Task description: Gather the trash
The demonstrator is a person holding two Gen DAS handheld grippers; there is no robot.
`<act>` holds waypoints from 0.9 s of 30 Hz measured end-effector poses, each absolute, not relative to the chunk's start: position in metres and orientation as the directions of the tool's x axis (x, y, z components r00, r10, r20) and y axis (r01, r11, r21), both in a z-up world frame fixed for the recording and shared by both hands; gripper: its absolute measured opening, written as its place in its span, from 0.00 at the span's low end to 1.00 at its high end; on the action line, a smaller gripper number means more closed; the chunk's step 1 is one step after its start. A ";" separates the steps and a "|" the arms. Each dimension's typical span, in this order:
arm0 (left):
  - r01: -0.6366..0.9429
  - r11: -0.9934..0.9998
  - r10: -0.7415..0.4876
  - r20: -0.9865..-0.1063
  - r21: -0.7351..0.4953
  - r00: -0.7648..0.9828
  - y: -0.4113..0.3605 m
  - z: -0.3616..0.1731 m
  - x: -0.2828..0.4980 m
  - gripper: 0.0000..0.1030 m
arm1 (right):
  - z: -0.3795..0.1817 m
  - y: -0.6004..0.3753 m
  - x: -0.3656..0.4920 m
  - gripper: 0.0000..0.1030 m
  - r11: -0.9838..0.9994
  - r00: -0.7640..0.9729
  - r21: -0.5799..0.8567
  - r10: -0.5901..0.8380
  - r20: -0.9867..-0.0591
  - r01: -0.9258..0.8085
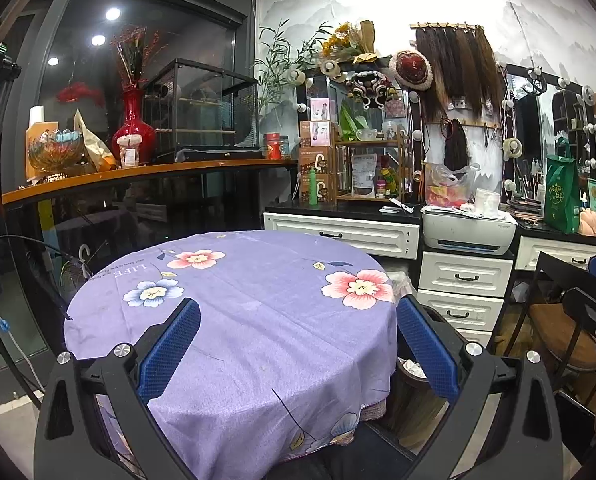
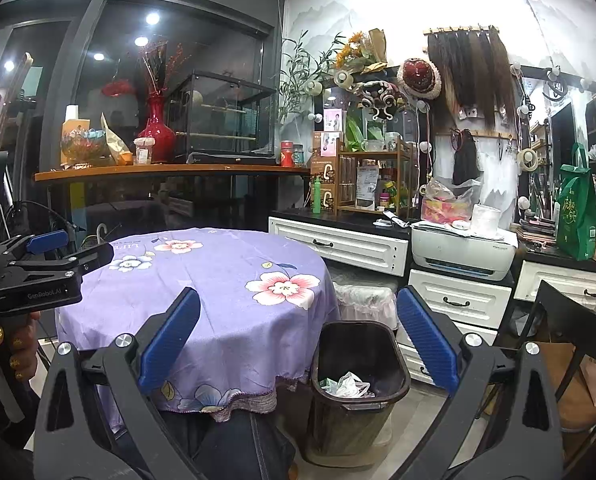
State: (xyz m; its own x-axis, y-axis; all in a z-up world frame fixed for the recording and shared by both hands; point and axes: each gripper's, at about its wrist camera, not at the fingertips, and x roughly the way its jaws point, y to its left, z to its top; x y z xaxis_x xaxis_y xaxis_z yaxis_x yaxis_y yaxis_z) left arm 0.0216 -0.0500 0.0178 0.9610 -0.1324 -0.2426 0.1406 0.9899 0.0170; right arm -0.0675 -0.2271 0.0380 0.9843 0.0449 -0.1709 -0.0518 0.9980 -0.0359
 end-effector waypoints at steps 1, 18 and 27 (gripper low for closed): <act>0.141 0.990 -0.132 -0.244 0.017 0.961 -0.050 0.018 0.022 0.95 | 0.038 -0.227 -0.067 0.94 0.998 0.984 -0.036 0.045 -0.171 -0.052; 0.141 0.989 -0.124 -0.268 0.042 0.955 -0.055 0.015 0.025 0.95 | 0.037 -0.224 -0.066 0.94 0.998 0.984 -0.038 0.052 -0.173 -0.059; 0.145 0.989 -0.127 -0.280 0.043 0.952 -0.056 0.015 0.027 0.95 | 0.035 -0.223 -0.067 0.94 0.998 0.983 -0.038 0.052 -0.175 -0.059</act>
State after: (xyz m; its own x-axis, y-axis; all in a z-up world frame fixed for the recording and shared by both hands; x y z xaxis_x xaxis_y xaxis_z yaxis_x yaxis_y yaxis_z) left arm 0.0269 -0.0560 0.0150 0.9516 -0.1271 -0.2798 0.1447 0.9885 0.0431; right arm -0.0665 -0.2226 0.0354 0.9833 0.0516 -0.1745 -0.0591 0.9975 -0.0380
